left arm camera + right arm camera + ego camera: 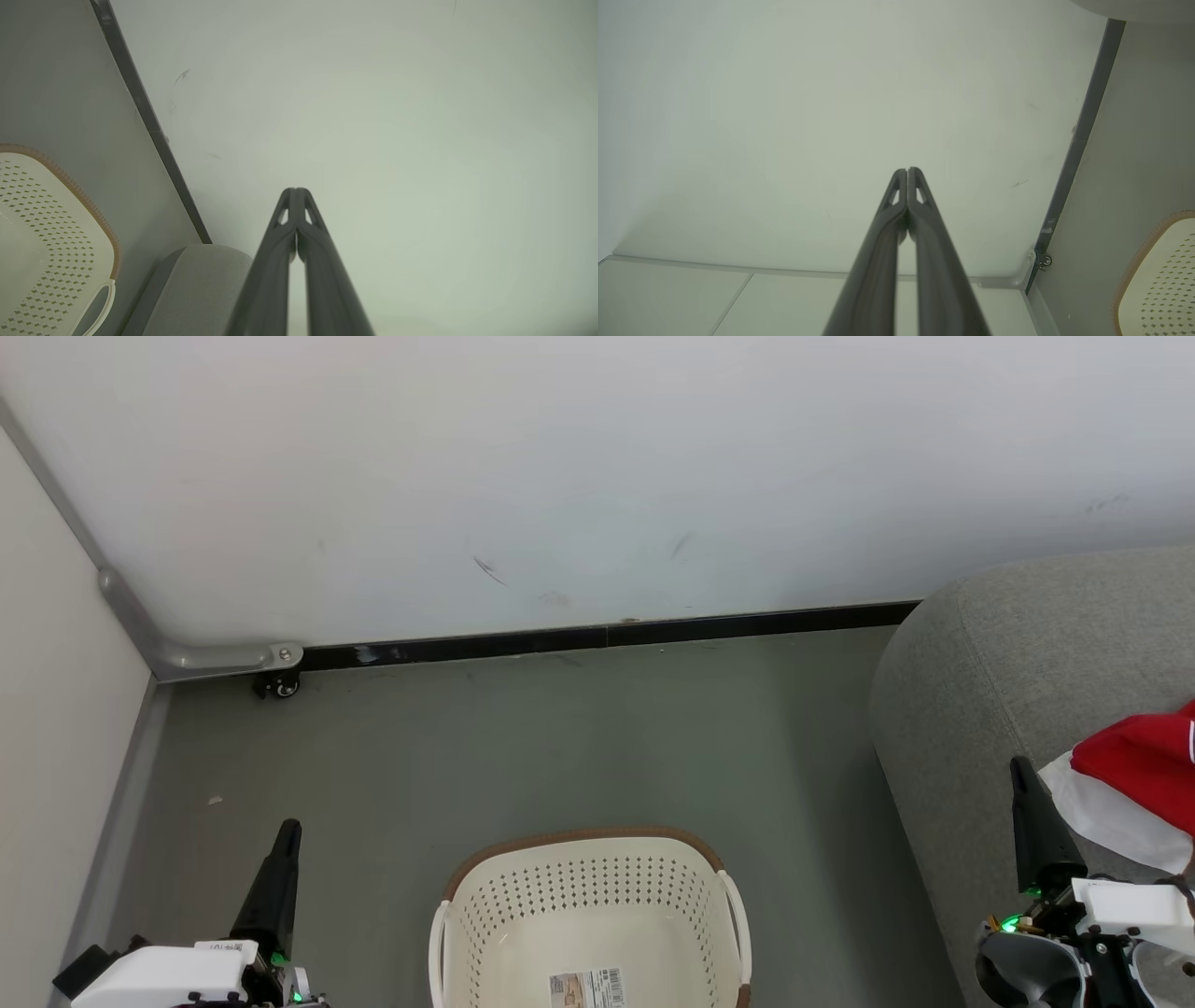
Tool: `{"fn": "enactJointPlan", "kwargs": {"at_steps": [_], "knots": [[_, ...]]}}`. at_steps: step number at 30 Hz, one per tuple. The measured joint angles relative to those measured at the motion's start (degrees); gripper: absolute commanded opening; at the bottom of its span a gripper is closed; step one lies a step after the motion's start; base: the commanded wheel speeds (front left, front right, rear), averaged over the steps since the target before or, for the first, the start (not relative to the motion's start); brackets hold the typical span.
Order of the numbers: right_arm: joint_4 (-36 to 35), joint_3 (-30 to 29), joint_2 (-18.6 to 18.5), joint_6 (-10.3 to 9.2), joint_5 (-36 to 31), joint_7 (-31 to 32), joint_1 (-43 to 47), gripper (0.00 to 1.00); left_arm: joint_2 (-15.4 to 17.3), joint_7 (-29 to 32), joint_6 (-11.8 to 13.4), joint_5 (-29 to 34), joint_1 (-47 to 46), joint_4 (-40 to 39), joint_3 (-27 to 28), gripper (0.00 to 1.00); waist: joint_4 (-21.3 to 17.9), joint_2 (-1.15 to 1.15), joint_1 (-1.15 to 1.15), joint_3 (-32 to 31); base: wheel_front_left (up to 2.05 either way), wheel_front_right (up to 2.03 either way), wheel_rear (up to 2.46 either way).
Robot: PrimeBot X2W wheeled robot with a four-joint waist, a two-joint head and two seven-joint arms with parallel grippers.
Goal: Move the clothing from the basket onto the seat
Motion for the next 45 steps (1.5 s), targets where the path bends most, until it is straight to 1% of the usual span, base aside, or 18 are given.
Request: {"fn": "enactJointPlan", "kwargs": {"at_steps": [45], "knots": [[0.0,0.0,0.0,0.00,0.1,0.0,0.0,0.00,0.0,0.2,-0.1,0.0,-0.2,1.0,0.1,0.00,0.0,0.00,-0.01,0.0,0.00,0.00,0.00]]}}
